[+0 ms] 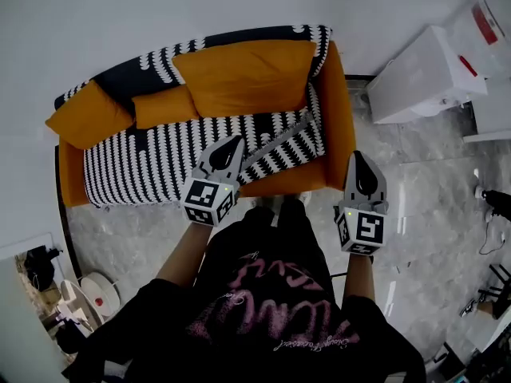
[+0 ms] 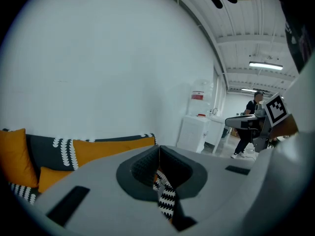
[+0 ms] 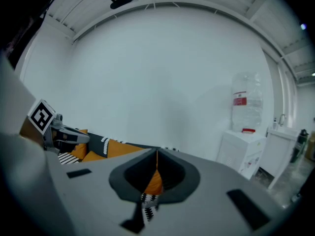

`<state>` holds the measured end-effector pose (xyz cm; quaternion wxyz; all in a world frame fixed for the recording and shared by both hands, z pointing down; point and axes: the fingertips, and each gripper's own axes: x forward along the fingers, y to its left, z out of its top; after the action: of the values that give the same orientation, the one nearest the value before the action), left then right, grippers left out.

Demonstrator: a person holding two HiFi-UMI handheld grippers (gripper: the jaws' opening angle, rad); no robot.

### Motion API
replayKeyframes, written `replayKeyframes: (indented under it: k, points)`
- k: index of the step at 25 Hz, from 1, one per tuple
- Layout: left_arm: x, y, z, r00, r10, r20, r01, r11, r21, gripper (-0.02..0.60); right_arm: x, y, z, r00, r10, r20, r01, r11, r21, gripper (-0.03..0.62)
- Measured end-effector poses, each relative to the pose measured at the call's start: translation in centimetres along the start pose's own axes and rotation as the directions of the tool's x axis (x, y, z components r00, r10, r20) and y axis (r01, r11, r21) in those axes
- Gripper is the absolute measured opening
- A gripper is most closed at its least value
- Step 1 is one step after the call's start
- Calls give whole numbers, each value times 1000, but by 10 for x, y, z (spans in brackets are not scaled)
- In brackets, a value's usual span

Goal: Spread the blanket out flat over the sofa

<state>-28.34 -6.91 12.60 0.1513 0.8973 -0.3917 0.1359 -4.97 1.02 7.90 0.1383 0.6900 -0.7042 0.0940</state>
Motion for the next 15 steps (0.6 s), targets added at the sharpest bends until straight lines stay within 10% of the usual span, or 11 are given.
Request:
replayKeyframes:
  k: [15]
  points:
    - [28, -14, -76, 989, 19, -146, -22, 1000, -14, 12, 36, 2, -81, 984, 115, -139, -114, 993, 14, 21]
